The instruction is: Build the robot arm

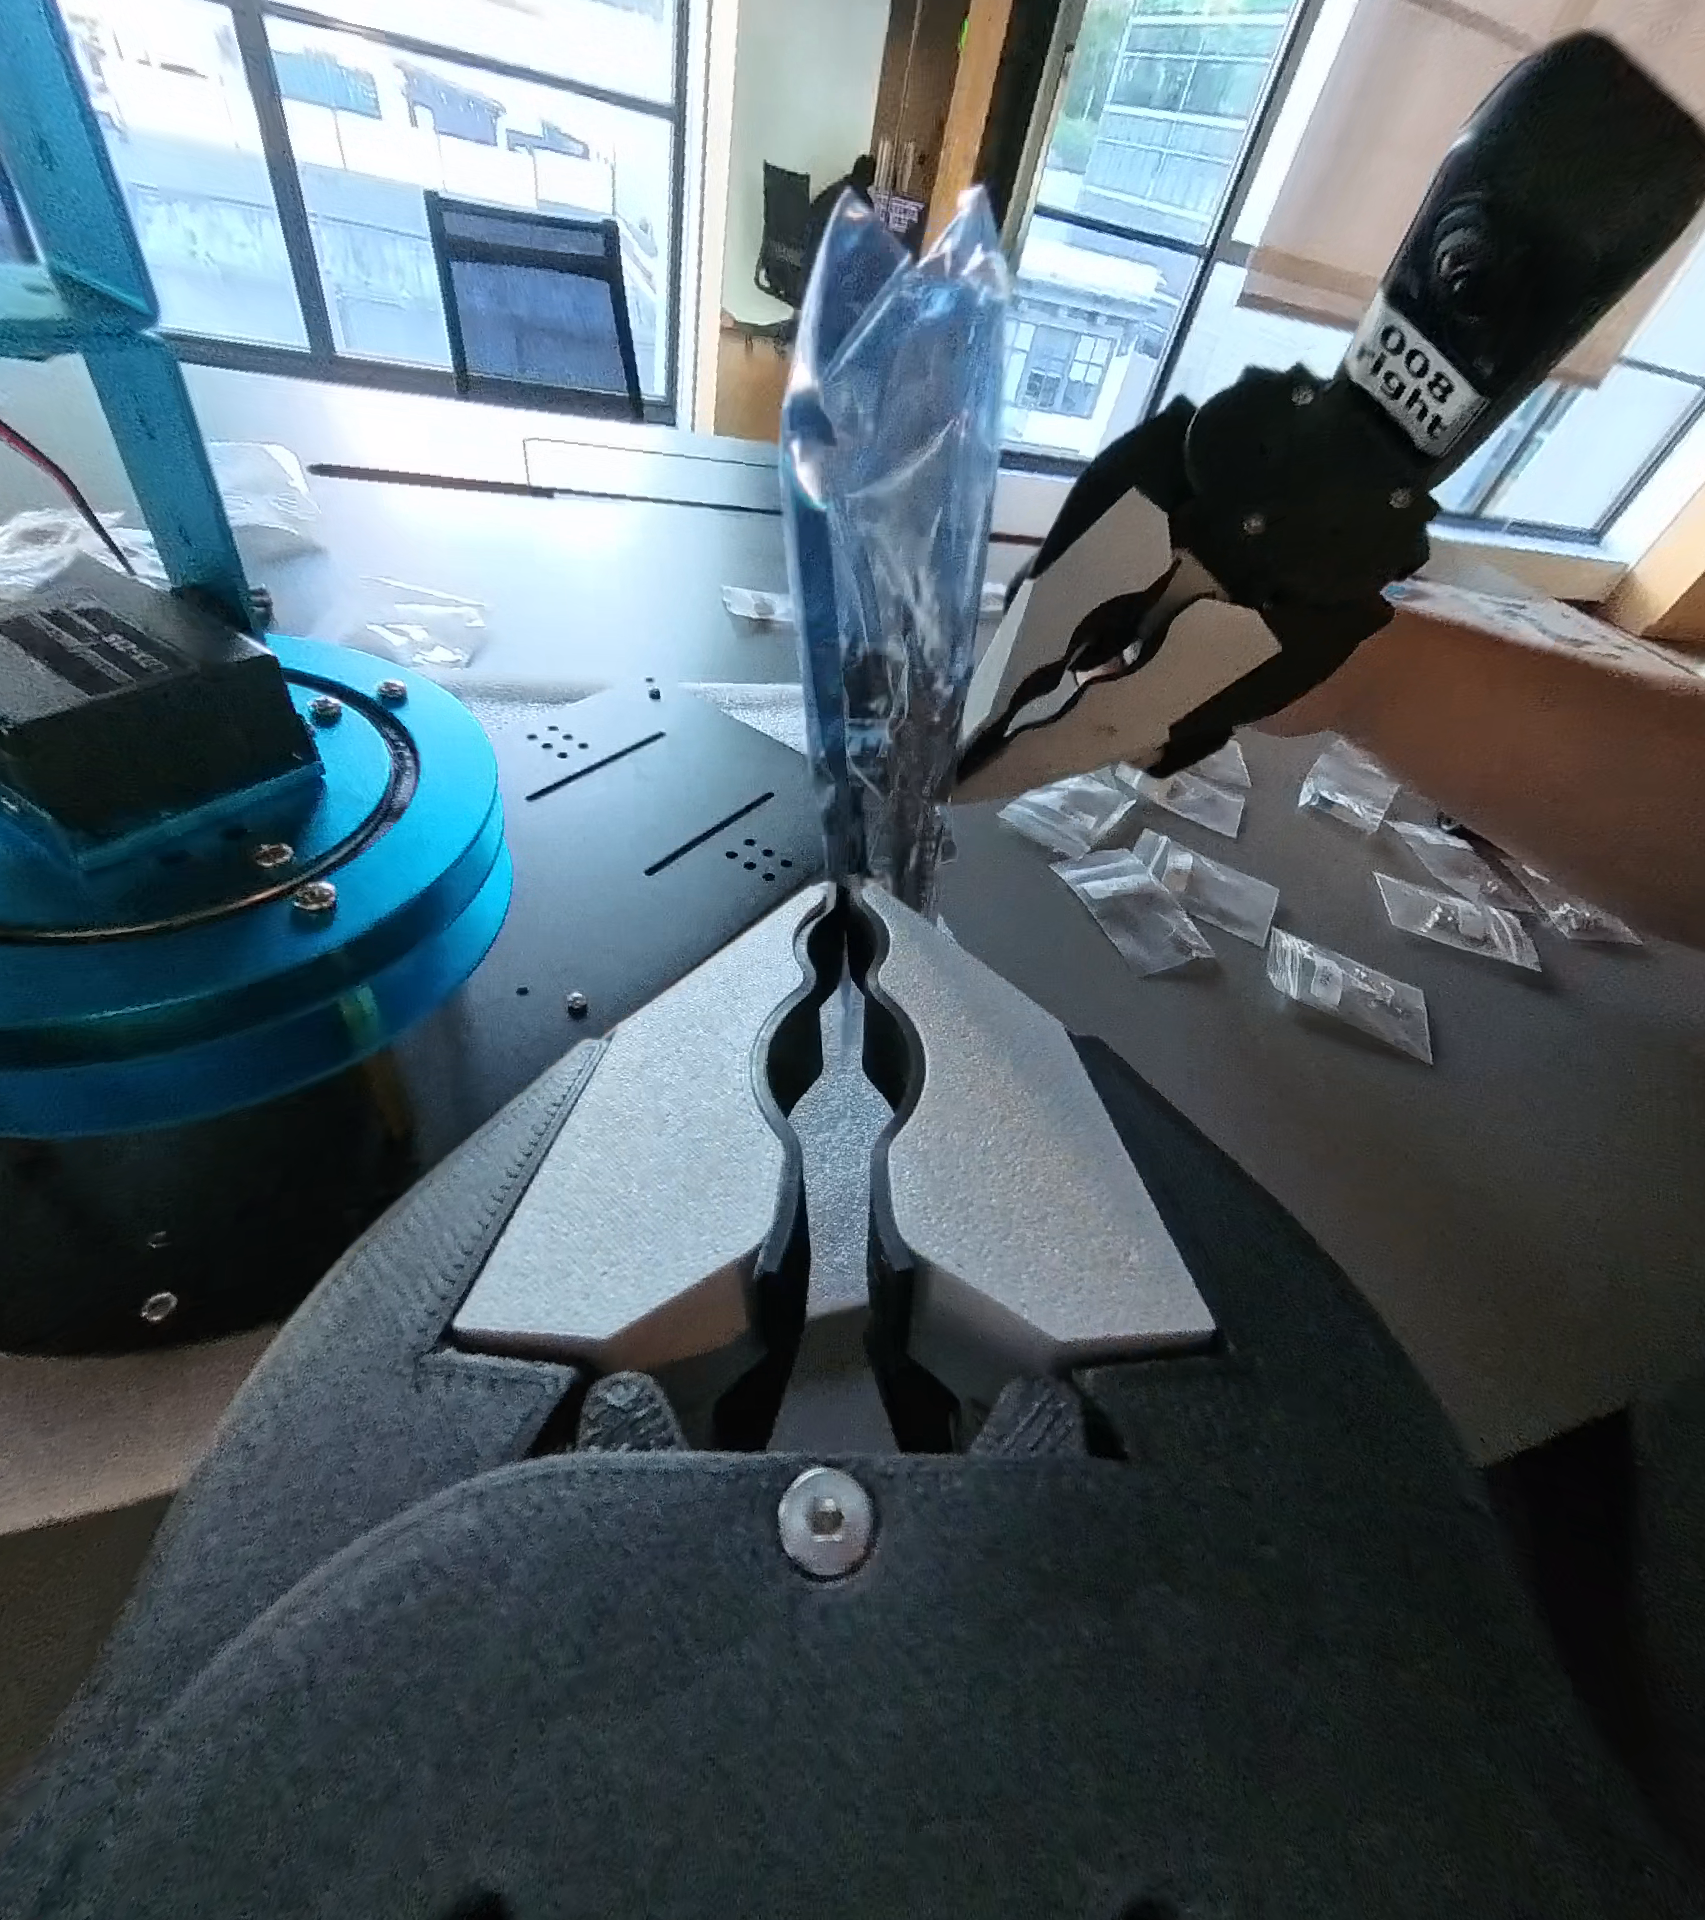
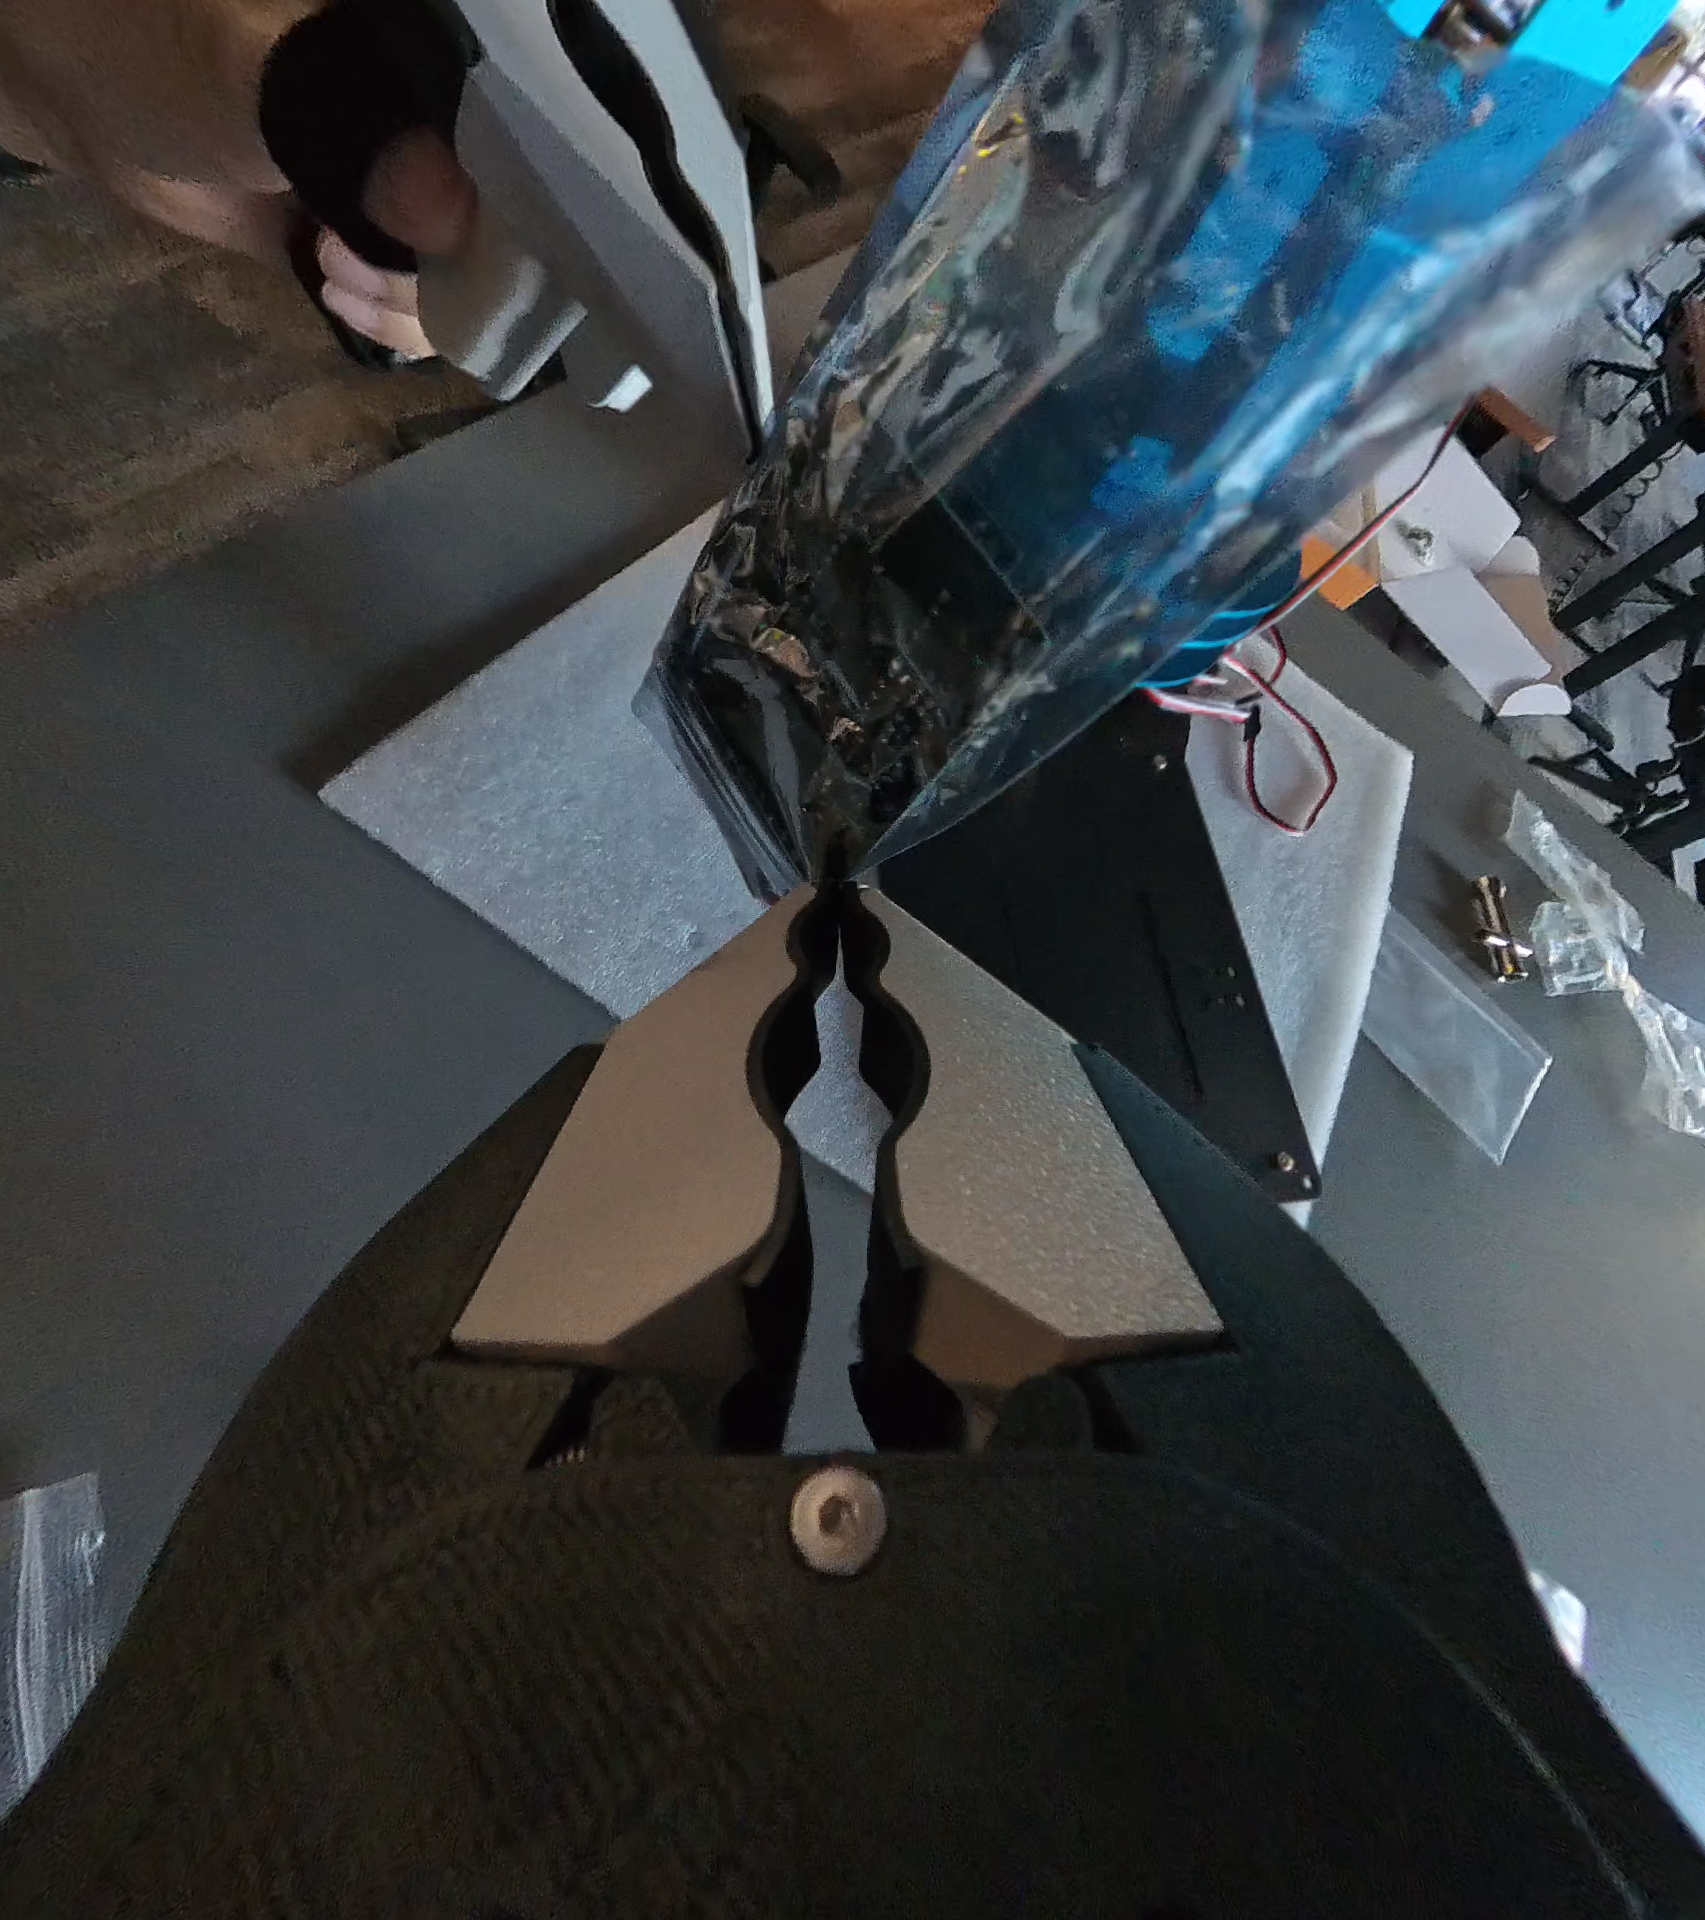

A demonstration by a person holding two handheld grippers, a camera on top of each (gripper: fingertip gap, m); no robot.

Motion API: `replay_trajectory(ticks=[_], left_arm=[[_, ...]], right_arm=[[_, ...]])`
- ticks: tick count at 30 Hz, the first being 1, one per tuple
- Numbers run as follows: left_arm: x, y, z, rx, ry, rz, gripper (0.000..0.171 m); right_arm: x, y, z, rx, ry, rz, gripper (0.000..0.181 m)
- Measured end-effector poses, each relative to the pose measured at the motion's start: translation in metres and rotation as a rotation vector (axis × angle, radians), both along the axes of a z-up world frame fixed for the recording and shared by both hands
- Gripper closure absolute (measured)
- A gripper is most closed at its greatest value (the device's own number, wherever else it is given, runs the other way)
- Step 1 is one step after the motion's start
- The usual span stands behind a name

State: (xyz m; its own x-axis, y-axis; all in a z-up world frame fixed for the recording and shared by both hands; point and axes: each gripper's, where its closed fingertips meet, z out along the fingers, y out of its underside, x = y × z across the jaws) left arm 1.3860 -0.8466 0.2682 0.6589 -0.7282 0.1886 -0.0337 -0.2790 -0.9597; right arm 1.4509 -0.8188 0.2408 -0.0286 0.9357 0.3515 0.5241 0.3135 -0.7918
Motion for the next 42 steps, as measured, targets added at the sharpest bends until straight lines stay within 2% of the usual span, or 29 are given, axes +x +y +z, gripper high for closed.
replay_trajectory(ticks=[5,8,10,12,15,16,17,18,22,24,26,27,28,30,32,33,34,35,36,37,38,39,40,41,42], left_arm=[[0.005,0.0,-0.017,0.016,0.016,-0.041,0.17],[0.003,0.001,-0.014,0.024,-0.015,-0.037,0.15],[0.003,0.001,-0.007,0.038,-0.04,-0.054,0.145],[0.007,-0.001,-0.005,0.053,-0.017,-0.091,0.16],[0.015,0.0,-0.003,0.072,0.033,-0.123,0.169],[0.016,0.001,-0.002,0.075,0.044,-0.126,0.17],[0.018,0.003,-0.001,0.077,0.052,-0.126,0.171],[0.019,0.004,0.0,0.084,0.058,-0.128,0.171],[0.021,0.004,0.007,0.104,0.053,-0.162,0.171],[0.022,0.003,0.007,0.123,0.077,-0.176,0.171],[0.024,0.001,0.01,0.134,0.072,-0.208,0.171],[0.026,0.0,0.012,0.141,0.072,-0.225,0.171],[0.027,-0.002,0.015,0.143,0.073,-0.237,0.171],[0.026,-0.003,0.033,0.168,0.061,-0.221,0.171],[0.024,-0.004,0.044,0.216,0.097,-0.198,0.171],[0.022,0.001,0.034,0.203,0.141,-0.182,0.171],[0.023,0.004,0.025,0.162,0.135,-0.19,0.171],[0.026,0.004,0.025,0.123,0.057,-0.212,0.171],[0.027,0.004,0.033,0.115,-0.022,-0.218,0.171],[0.025,0.008,0.033,0.113,-0.017,-0.193,0.171],[0.024,0.012,0.025,0.1,0.036,-0.178,0.171],[0.028,0.01,0.025,0.107,0.032,-0.196,0.171],[0.032,0.008,0.036,0.13,-0.022,-0.205,0.171],[0.029,0.011,0.038,0.126,-0.02,-0.189,0.171],[0.026,0.016,0.029,0.089,0.042,-0.178,0.171]], right_arm=[[0.003,0.003,-0.01,0.029,0.009,-0.009,0.181],[0.006,0.0,-0.017,0.037,-0.004,0.002,0.181],[0.006,-0.002,-0.017,0.034,0.008,0.008,0.181],[0.007,-0.002,-0.019,0.03,0.004,0.01,0.181],[0.008,0.001,-0.021,-0.042,-0.004,-0.005,0.181],[0.009,-0.002,-0.022,-0.1,-0.011,0.006,0.172],[0.007,-0.003,-0.017,-0.162,0.014,0.007,0.15],[0.004,-0.005,-0.003,-0.211,0.072,0.013,0.138],[-0.006,0.01,0.054,-0.258,0.306,-0.029,0.13],[-0.011,0.018,0.061,-0.307,0.314,-0.027,0.121],[-0.022,0.017,0.057,-0.365,0.293,0.012,0.122],[-0.027,0.008,0.056,-0.399,0.27,0.075,0.142],[-0.028,-0.003,0.058,-0.424,0.236,0.14,0.172],[-0.027,-0.012,0.077,-0.398,0.21,0.14,0.179],[-0.025,-0.017,0.089,-0.266,0.236,0.118,0.181],[-0.026,-0.013,0.077,-0.243,0.22,0.099,0.181],[-0.025,-0.011,0.065,-0.297,0.162,0.086,0.181],[-0.022,-0.011,0.068,-0.351,0.128,0.078,0.181],[-0.023,-0.009,0.078,-0.327,0.17,0.068,0.181],[-0.025,-0.005,0.076,-0.304,0.193,0.048,0.181],[-0.023,-0.005,0.063,-0.324,0.128,0.04,0.181],[-0.02,-0.004,0.066,-0.336,0.098,0.033,0.181],[-0.02,-0.003,0.081,-0.314,0.157,0.028,0.181],[-0.022,-0.001,0.083,-0.314,0.204,0.019,0.181],[-0.02,0.0,0.066,-0.355,0.13,0.017,0.181]])
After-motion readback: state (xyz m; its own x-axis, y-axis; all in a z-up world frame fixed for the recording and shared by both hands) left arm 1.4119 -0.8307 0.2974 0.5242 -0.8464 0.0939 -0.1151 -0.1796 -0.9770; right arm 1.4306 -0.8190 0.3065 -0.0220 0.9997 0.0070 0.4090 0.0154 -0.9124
